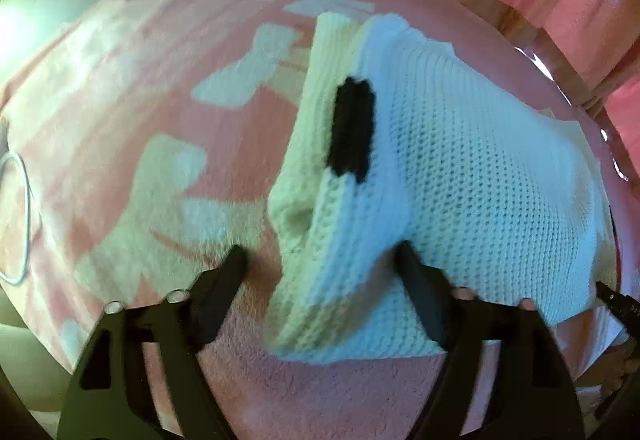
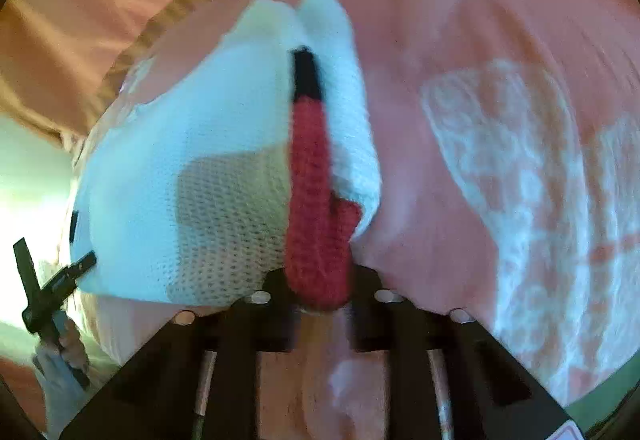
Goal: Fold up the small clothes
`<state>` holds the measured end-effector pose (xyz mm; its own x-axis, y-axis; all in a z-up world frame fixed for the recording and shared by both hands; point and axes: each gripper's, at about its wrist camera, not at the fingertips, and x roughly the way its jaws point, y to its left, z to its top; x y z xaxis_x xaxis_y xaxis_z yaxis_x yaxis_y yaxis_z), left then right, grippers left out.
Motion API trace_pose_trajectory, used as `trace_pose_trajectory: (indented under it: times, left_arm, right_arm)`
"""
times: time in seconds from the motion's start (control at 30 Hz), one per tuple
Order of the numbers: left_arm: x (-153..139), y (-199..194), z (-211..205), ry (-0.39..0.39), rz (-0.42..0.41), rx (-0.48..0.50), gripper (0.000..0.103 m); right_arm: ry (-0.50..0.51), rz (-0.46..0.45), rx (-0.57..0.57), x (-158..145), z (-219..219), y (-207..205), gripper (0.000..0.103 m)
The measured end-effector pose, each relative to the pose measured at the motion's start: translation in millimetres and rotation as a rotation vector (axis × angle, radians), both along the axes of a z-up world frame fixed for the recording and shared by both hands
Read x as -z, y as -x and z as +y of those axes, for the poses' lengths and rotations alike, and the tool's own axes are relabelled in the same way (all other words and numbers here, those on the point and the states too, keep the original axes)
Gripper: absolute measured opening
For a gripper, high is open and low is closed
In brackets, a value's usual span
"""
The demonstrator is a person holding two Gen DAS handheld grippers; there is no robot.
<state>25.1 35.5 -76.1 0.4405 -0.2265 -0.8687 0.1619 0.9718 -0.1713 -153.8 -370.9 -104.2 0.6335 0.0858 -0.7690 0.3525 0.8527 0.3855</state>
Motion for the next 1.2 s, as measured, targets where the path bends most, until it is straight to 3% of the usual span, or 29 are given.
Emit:
trace_pose_trajectory:
  times: [0.03, 0.07, 0.17, 0.23, 0.27, 0.3, 0.4, 0.5, 0.53, 0.63, 0.7, 0.73, 0.83, 0.93, 1.0, 1.07, 1.13, 1.2]
  left_arm:
    - [-4.8, 0.8, -3.0, 0.022, 0.002, 0.041, 0.028]
    - [-8.6, 2.6, -4.0, 0.031, 0.005, 0.045, 0.022]
    - [-18.1, 12.5, 2.8, 0.015, -0.02, 0.048, 0.018]
    - [-5.5, 12.5, 8.7, -0.002, 0.018, 0.022, 0.017]
    - [-0.7, 11.2, 10.4, -0.005, 0.024, 0.014, 0.018]
    - [-1.7, 10.8, 9.5, -0.008, 0.018, 0.015, 0.019]
    - [-12.7, 17.0, 7.7, -0.047, -0.012, 0.023, 0.025]
    - [-46.7, 27.0, 12.4, -0.011, -0.085, 0.012, 0.031]
    - [-61.2, 28.2, 10.7, 0.002, -0.122, 0.013, 0.038]
    - [-94.0, 19.1, -14.9, 0.013, -0.185, 0.062, 0.043]
    - [-104.8, 6.9, -45.0, -0.012, -0.212, 0.116, 0.049]
    - [-104.5, 1.2, -58.4, -0.026, -0.221, 0.139, 0.055]
    - [-78.6, -25.8, -101.7, -0.129, -0.191, 0.193, 0.055]
    - [-39.5, -51.8, -121.2, -0.229, -0.131, 0.176, 0.055]
    - [-29.1, -62.2, -123.2, -0.221, -0.101, 0.156, 0.057]
    - [-30.5, -64.8, -127.2, -0.251, -0.143, 0.163, 0.057]
    - [-30.8, -67.2, -127.3, -0.248, -0.14, 0.158, 0.057]
    - [-32.9, -71.3, -125.5, -0.225, -0.14, 0.151, 0.057]
  right_arm:
    - [0.014, -0.03, 0.006, -7.2, 2.5, 5.9, 0.011]
    - [0.047, -0.06, 0.008, -18.1, 5.6, 10.4, 0.011]
    - [0.084, -0.142, 0.046, -41.4, 0.8, 33.9, 0.011]
    - [0.068, -0.062, 0.068, -21.9, -5.3, 30.5, 0.011]
    - [0.05, 0.034, 0.035, -1.9, -3.6, 18.9, 0.012]
    - [0.055, 0.069, 0.024, 6.2, -0.3, 12.4, 0.013]
    - [0.159, 0.046, 0.04, -13.8, 6.2, 14.8, 0.023]
    - [0.266, -0.054, 0.099, -55.7, 11.5, 30.8, 0.028]
    - [0.277, -0.089, 0.092, -68.1, 14.4, 31.4, 0.03]
    - [0.249, -0.15, -0.054, -98.1, 34.1, 6.1, 0.017]
    - [0.244, -0.144, -0.187, -104.4, 60.9, -30.7, 0.005]
    - [0.254, -0.13, -0.236, -104.2, 74.7, -50.6, 0.002]
    - [0.329, -0.083, -0.351, -94.0, 114.6, -101.3, 0.001]
    - [0.338, -0.033, -0.425, -70.4, 138.4, -146.1, 0.0]
    - [0.348, 0.0, -0.424, -55.5, 137.7, -158.9, 0.0]
    - [0.337, 0.008, -0.406, -42.1, 127.1, -184.7, 0.0]
    - [0.272, 0.01, -0.368, -52.7, 119.1, -196.9, 0.0]
    - [0.281, -0.037, -0.363, -71.3, 126.1, -201.0, 0.0]
